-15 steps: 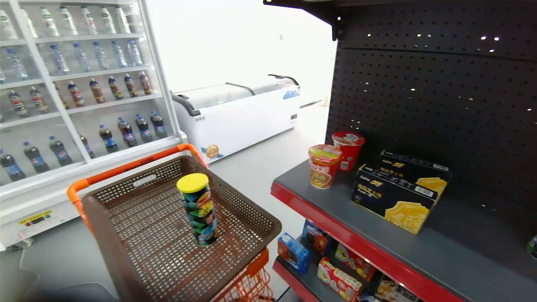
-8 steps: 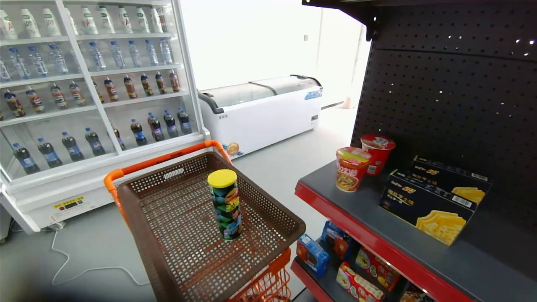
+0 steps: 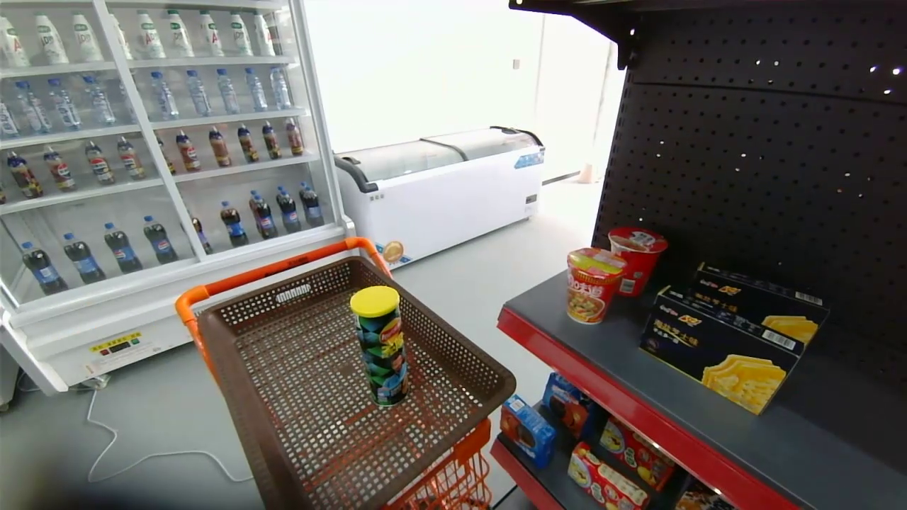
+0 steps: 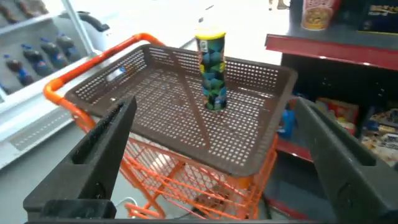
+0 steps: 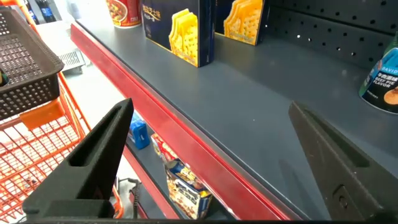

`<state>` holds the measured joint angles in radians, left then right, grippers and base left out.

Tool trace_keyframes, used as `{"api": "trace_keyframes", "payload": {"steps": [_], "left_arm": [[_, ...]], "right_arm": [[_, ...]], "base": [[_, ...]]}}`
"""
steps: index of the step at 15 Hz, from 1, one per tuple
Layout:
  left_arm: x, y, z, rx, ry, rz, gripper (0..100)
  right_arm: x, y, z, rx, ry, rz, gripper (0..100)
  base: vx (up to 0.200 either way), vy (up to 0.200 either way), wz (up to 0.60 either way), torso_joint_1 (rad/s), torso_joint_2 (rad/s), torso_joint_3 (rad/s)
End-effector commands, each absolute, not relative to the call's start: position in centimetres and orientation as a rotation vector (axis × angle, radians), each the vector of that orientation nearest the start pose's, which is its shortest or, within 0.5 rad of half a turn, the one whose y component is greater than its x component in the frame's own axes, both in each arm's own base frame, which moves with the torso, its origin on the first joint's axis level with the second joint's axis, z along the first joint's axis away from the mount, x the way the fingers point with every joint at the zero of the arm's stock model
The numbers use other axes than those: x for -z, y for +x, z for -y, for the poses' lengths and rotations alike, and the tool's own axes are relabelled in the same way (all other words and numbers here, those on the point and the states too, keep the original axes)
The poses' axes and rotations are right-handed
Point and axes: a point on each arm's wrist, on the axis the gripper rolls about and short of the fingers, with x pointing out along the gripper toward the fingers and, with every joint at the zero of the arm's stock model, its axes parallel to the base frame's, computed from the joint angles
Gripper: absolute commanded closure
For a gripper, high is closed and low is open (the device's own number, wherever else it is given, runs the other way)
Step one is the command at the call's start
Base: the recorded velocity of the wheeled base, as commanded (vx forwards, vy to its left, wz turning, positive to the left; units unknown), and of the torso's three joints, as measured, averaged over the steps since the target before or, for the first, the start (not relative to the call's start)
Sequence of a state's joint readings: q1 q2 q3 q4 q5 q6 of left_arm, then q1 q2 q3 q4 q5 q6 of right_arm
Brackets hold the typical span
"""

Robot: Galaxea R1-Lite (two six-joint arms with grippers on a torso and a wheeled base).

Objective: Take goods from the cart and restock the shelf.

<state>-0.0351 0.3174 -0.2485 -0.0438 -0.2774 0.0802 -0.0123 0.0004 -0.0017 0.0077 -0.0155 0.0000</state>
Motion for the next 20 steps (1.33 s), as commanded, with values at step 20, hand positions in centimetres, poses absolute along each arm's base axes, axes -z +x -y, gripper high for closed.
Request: {"api": "trace_keyframes", "payload": {"steps": [20], "left_arm": [[-10.1, 30.8, 3.6, 0.489, -0.024, -0.521, 0]], "right_arm": [[-7.5, -2.3, 0.0, 0.028, 0.000, -0.006, 0]], "base": [[0.000, 0.000, 0.00, 0.000, 0.00, 0.000]]}}
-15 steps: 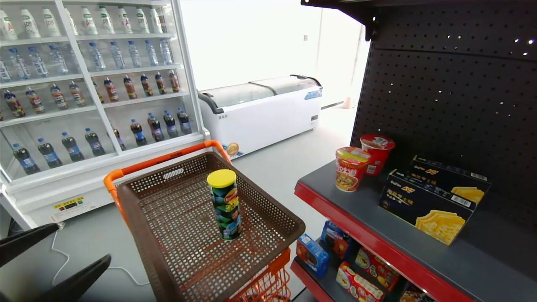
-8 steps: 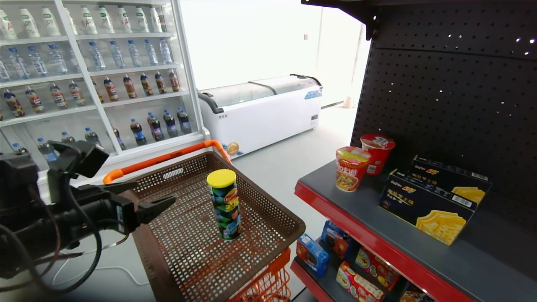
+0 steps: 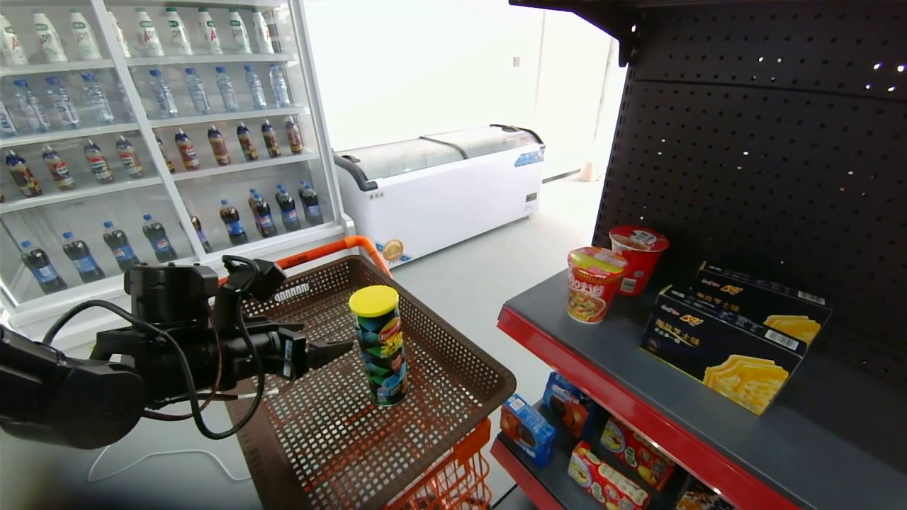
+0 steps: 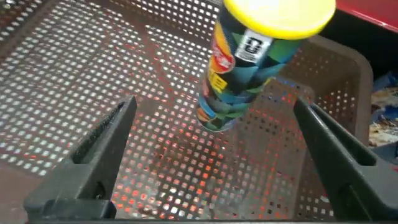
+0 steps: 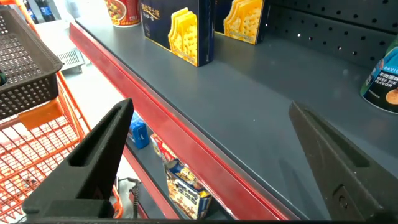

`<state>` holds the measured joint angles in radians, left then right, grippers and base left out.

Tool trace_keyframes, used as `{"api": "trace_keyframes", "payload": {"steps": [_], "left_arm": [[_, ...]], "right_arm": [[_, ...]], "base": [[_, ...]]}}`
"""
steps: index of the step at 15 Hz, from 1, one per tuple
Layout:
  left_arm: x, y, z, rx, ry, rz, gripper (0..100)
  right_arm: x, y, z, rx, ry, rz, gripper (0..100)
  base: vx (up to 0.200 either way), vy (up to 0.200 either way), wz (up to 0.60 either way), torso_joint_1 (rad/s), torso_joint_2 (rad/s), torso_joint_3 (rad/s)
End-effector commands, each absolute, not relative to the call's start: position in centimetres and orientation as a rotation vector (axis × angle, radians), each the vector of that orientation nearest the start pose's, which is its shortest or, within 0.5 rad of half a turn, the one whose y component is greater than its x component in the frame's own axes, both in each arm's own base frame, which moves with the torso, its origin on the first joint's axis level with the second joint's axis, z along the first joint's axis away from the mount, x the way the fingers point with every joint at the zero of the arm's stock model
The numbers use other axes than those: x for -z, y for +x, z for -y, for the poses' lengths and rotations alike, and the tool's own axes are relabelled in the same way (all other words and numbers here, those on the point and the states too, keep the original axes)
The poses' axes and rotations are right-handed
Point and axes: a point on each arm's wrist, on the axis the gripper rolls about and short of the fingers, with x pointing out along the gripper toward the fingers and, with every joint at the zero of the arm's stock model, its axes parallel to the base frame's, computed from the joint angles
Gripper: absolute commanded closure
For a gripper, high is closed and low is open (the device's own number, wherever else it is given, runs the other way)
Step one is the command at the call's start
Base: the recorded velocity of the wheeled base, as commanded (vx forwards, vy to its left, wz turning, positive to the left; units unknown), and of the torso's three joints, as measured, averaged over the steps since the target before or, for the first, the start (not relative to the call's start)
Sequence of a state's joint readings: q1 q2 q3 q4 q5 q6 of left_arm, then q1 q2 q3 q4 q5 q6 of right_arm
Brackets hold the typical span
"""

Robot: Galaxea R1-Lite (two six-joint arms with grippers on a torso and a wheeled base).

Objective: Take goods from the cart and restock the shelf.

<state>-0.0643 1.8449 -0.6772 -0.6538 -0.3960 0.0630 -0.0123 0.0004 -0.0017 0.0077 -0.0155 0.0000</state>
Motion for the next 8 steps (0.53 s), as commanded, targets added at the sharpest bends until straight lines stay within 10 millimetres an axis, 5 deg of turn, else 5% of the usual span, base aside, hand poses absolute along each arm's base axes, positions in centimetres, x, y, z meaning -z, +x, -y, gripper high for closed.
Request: {"api": "trace_keyframes", "payload": {"steps": [1, 8], "left_arm": [[-10.0, 30.8, 4.0, 0.503, -0.020, -0.524, 0], [-6.7, 34.0, 5.4, 0.535, 0.002, -0.480, 0]], "right_arm": [[-7.5, -2.3, 0.0, 0.028, 0.000, -0.006, 0], [-7.5, -2.3, 0.0, 0.028, 0.000, -0.006, 0]], "base": [[0.000, 0.000, 0.00, 0.000, 0.00, 0.000], [0.000, 0.000, 0.00, 0.000, 0.00, 0.000]]}}
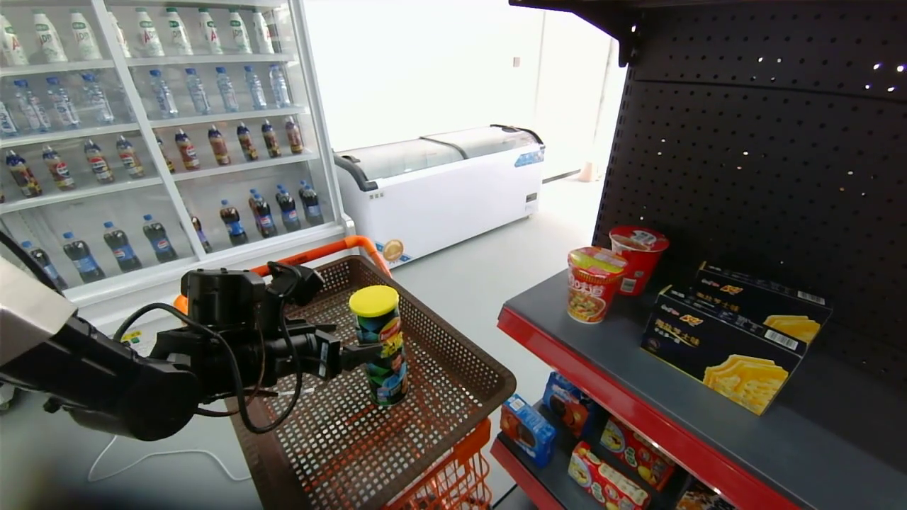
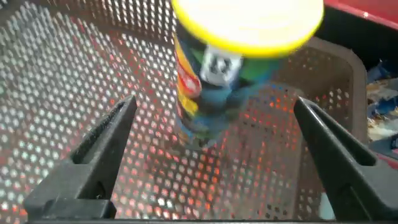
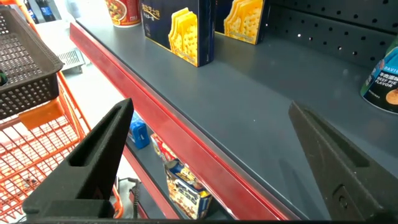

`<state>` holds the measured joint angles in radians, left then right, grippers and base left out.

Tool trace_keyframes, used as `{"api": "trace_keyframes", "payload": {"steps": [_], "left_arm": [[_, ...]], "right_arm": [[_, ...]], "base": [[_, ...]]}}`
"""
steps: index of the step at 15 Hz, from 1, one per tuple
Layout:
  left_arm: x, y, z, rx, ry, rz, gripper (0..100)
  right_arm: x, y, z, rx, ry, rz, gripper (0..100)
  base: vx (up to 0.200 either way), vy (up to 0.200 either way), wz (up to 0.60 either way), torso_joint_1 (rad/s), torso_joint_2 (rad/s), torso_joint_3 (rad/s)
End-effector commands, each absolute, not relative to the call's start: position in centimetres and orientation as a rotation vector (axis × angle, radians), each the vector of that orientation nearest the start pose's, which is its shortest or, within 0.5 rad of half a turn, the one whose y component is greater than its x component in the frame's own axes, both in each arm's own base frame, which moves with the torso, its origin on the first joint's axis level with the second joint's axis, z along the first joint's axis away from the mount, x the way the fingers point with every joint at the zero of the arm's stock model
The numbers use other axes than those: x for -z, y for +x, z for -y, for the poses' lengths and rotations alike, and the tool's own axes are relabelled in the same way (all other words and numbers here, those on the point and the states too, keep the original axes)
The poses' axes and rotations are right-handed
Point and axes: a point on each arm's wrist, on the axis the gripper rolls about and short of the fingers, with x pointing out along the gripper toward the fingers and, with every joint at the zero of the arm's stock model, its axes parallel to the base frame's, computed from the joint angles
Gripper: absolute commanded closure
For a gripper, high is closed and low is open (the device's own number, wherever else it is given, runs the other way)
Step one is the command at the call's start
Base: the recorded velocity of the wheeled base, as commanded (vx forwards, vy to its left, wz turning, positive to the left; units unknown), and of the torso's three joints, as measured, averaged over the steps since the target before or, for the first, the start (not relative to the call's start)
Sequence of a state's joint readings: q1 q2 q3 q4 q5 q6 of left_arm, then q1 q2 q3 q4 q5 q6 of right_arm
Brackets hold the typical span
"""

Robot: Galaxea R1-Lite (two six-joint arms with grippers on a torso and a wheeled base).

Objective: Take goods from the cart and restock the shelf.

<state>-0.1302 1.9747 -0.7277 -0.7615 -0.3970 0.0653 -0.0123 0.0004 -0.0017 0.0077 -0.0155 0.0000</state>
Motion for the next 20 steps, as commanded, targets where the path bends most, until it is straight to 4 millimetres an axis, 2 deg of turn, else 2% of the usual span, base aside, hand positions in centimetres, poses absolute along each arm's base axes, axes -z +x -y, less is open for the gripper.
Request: {"api": "trace_keyframes", "payload": {"steps": [1, 2, 5, 8, 20], "left_arm": [[-6.2, 34.7, 5.5, 0.532, 0.004, -0.447, 0], [-6.0, 35.4, 6.2, 0.542, 0.008, -0.428, 0], [-5.7, 35.7, 8.2, 0.575, 0.024, -0.422, 0], [-4.8, 36.2, 9.3, 0.564, 0.037, -0.431, 0], [-3.4, 36.9, 9.2, 0.561, 0.041, -0.378, 0]], "right_arm": [[-7.5, -2.3, 0.0, 0.028, 0.000, -0.006, 0], [-7.5, -2.3, 0.0, 0.028, 0.000, -0.006, 0], [-7.5, -2.3, 0.0, 0.028, 0.000, -0.006, 0], [-7.5, -2.3, 0.0, 0.028, 0.000, -0.006, 0], [-7.5, -2.3, 0.0, 0.028, 0.000, -0.006, 0]], "base": [[0.000, 0.000, 0.00, 0.000, 0.00, 0.000], [0.000, 0.000, 0.00, 0.000, 0.00, 0.000], [0.000, 0.000, 0.00, 0.000, 0.00, 0.000], [0.000, 0.000, 0.00, 0.000, 0.00, 0.000], [0.000, 0.000, 0.00, 0.000, 0.00, 0.000]]}}
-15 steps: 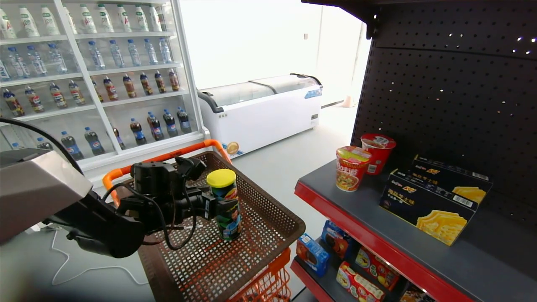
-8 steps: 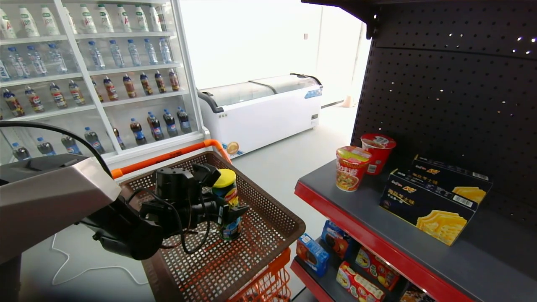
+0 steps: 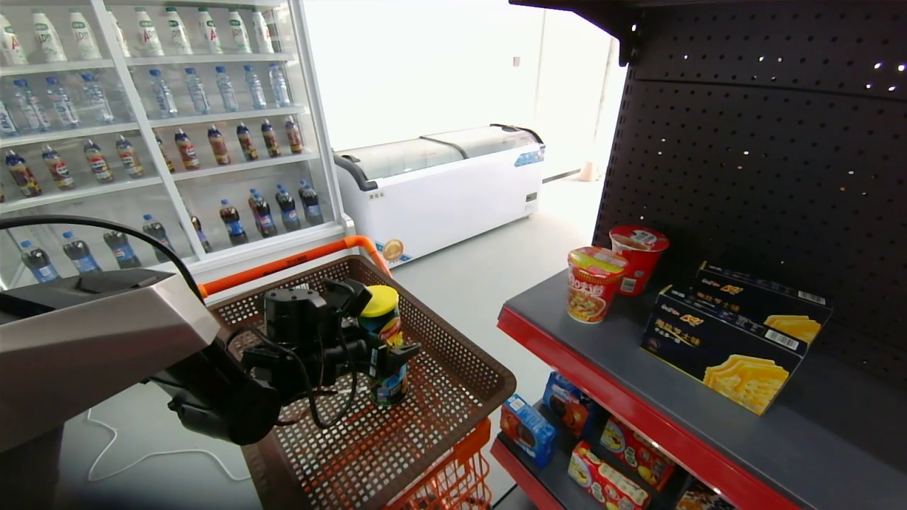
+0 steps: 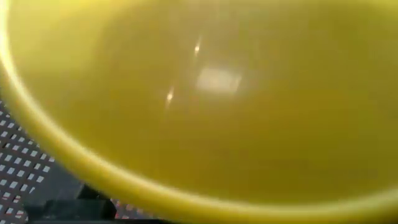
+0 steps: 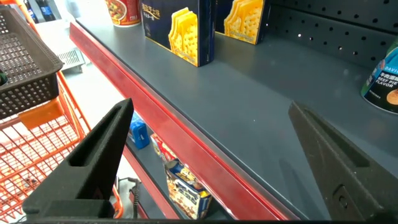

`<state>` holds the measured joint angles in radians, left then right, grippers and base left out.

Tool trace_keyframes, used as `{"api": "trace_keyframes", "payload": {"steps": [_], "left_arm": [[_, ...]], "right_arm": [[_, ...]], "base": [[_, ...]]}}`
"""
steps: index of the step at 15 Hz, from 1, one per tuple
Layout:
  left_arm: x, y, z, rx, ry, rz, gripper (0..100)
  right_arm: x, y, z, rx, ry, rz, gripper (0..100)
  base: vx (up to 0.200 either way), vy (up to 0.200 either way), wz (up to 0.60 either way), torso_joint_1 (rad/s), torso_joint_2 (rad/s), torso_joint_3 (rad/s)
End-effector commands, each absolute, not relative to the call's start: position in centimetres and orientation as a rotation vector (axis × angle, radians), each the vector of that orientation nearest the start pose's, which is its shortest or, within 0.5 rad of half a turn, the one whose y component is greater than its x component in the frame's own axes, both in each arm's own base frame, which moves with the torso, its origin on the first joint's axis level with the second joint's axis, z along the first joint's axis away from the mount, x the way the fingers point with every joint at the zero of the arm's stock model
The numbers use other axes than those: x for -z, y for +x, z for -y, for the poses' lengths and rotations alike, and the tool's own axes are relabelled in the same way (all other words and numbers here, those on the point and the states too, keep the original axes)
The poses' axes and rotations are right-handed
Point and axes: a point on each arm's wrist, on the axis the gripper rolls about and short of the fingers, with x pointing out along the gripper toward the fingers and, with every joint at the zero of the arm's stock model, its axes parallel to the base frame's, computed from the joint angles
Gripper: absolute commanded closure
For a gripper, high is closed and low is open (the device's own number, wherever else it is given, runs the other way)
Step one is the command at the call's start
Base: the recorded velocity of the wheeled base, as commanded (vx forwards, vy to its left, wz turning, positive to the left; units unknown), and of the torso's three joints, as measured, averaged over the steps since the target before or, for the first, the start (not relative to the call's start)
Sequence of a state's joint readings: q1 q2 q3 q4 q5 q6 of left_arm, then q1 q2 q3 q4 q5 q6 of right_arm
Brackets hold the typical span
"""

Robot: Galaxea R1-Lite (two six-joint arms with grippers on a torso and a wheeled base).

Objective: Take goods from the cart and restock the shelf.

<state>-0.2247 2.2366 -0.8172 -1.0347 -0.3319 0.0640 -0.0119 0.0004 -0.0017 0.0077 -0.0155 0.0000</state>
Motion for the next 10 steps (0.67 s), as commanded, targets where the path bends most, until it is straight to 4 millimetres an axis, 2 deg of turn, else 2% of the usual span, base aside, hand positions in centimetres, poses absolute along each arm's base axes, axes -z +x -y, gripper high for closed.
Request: {"api": "trace_keyframes", "payload": {"steps": [1, 8, 9, 10], "left_arm": [[-3.44, 36.95, 9.10, 0.556, 0.040, -0.377, 0], [-3.33, 37.05, 9.22, 0.540, -0.003, -0.352, 0], [-3.17, 36.94, 9.25, 0.538, -0.003, -0.365, 100], [-3.02, 36.72, 9.20, 0.538, -0.002, -0.374, 100]], "right_arm": [[-7.51, -2.29, 0.01, 0.028, 0.000, -0.006, 0], [-7.51, -2.29, 0.01, 0.028, 0.000, -0.006, 0], [-7.51, -2.29, 0.01, 0.028, 0.000, -0.006, 0], [-7.51, -2.29, 0.01, 0.028, 0.000, -0.006, 0]], "base": [[0.000, 0.000, 0.00, 0.000, 0.00, 0.000], [0.000, 0.000, 0.00, 0.000, 0.00, 0.000], [0.000, 0.000, 0.00, 0.000, 0.00, 0.000], [0.000, 0.000, 0.00, 0.000, 0.00, 0.000]]}}
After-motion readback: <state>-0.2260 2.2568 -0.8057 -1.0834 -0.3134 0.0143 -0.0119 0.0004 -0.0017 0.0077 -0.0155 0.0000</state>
